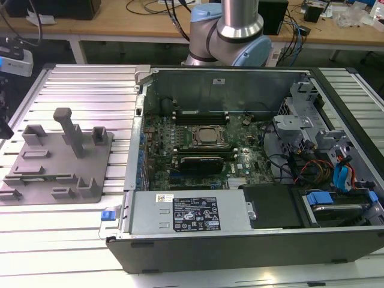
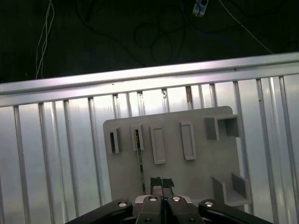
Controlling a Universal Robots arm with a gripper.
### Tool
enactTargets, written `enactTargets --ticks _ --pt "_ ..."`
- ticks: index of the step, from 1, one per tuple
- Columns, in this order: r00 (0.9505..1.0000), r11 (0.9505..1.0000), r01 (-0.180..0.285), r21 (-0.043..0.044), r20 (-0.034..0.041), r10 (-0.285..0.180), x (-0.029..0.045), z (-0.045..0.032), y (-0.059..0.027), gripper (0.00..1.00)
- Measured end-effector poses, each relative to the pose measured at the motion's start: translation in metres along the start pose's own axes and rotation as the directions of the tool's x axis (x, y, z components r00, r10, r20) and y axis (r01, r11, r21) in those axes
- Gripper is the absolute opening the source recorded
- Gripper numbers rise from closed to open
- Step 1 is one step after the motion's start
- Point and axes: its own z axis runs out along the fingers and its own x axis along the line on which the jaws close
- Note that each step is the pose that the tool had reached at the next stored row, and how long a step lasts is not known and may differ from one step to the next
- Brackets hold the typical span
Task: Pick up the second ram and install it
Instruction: 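Pick up the second ram and move it above second insertion slot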
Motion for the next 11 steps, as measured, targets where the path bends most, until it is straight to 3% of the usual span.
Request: enactTargets --ticks 11 --pt "1.0 1.0 0.0 0.0 0.0 0.0 0.0002 0.0108 -0.0004 0.08"
